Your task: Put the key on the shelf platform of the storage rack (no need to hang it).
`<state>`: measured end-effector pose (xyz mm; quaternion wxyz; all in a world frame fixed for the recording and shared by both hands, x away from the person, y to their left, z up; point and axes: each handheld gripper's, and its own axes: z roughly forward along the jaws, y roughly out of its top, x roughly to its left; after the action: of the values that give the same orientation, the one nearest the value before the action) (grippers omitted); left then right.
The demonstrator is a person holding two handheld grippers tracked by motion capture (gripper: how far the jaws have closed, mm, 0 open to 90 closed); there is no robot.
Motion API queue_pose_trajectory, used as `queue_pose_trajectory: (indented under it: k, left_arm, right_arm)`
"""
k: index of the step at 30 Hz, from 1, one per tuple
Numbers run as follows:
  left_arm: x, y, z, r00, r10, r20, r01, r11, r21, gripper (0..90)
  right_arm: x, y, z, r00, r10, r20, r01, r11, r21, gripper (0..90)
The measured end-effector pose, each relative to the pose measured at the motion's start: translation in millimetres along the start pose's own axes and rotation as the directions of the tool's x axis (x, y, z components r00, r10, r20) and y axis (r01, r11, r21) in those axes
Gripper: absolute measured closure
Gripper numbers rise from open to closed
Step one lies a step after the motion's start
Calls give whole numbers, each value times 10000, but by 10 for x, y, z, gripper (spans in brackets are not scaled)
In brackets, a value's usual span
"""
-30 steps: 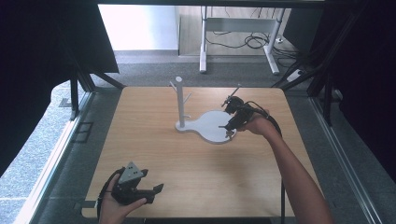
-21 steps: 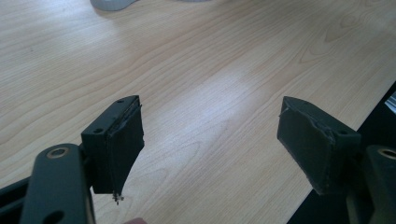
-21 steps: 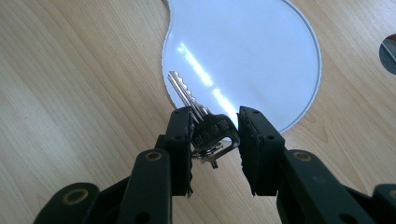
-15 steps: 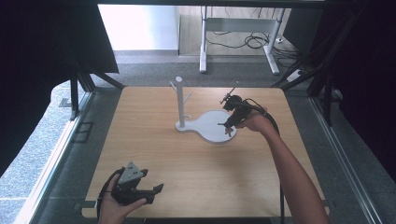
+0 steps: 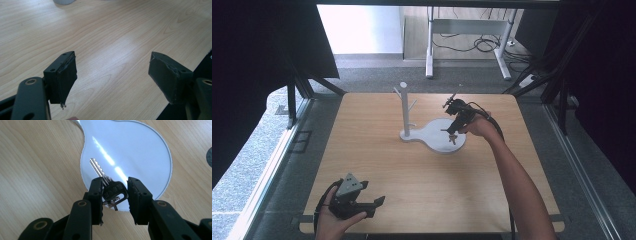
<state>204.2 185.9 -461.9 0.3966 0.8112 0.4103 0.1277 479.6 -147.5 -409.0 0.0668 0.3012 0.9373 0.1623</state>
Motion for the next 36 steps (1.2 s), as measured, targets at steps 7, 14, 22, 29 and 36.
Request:
queue_pose_trajectory:
  k: [7, 14, 22, 29, 36]
  left_arm:
    - [18, -8, -1, 10000, -49, -31, 49, 10000, 8, 231]
    - [30, -14, -7, 10000, -80, -33, 80, 10000, -6, 231]
    - [32, -14, -14, 10000, -88, -31, 88, 10000, -38, 231]
    - [39, -19, -6, 10000, -94, -25, 94, 10000, -13, 231]
    - [33, -16, -5, 10000, -90, -25, 90, 10000, -16, 231]
  right_arm:
    - [-22, 106, 94, 10000, -4, -98, 3, 10000, -32, 666]
    - [-17, 153, 194, 9998, -54, -211, 53, 10000, -40, 665]
    - [-50, 164, 326, 9998, 150, -96, -149, 9998, 127, 666]
    - [-89, 150, 415, 9992, 369, -181, -367, 9992, 143, 665]
    - [-123, 110, 517, 9978, 663, -89, -663, 9978, 38, 665]
